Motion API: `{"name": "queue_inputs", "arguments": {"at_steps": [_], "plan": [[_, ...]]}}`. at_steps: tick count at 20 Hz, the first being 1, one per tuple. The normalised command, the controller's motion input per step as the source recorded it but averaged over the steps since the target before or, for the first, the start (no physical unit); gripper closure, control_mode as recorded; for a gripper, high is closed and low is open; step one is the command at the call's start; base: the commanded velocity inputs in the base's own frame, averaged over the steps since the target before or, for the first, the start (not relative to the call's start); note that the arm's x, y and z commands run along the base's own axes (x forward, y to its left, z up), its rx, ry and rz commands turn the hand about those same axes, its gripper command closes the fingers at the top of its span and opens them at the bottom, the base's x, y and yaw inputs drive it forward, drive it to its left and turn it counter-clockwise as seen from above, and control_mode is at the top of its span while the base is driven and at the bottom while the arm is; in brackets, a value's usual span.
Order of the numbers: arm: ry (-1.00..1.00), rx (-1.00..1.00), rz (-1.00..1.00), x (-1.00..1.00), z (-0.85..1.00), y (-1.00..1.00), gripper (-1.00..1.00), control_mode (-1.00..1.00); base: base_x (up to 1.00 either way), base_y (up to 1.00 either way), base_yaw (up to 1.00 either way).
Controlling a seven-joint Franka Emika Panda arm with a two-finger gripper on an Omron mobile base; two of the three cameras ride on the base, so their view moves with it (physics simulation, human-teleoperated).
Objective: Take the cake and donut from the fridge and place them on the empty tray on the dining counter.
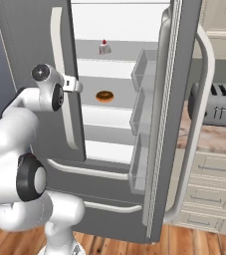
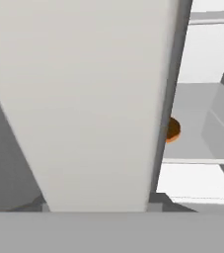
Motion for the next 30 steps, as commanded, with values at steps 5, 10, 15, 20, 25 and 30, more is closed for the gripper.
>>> {"name": "queue_inputs", "arguments": {"at_steps": [5, 10, 15, 20, 25, 30], "plan": [[0.44, 0.18, 0.19, -0.67, 0.06, 0.9, 1.0, -1.0, 0.0, 0.0, 0.0], [0.28, 0.06, 0.21, -1.0, -0.02, 1.0, 1.0, -1.0, 0.0, 0.0, 0.0], [-0.08, -0.02, 0.12, -1.0, -0.29, 1.0, 1.0, -1.0, 0.0, 0.0, 0.0], [-0.31, -0.12, 0.07, -1.0, -0.33, 1.0, 1.0, -1.0, 0.0, 0.0, 0.0], [-0.2, 0.0, 0.05, -1.0, 0.58, 0.08, -1.0, -1.0, 0.0, 0.0, 0.0], [-0.11, 0.22, 0.04, -1.0, 1.0, -1.0, -1.0, -1.0, 0.0, 0.0, 0.0]]}}
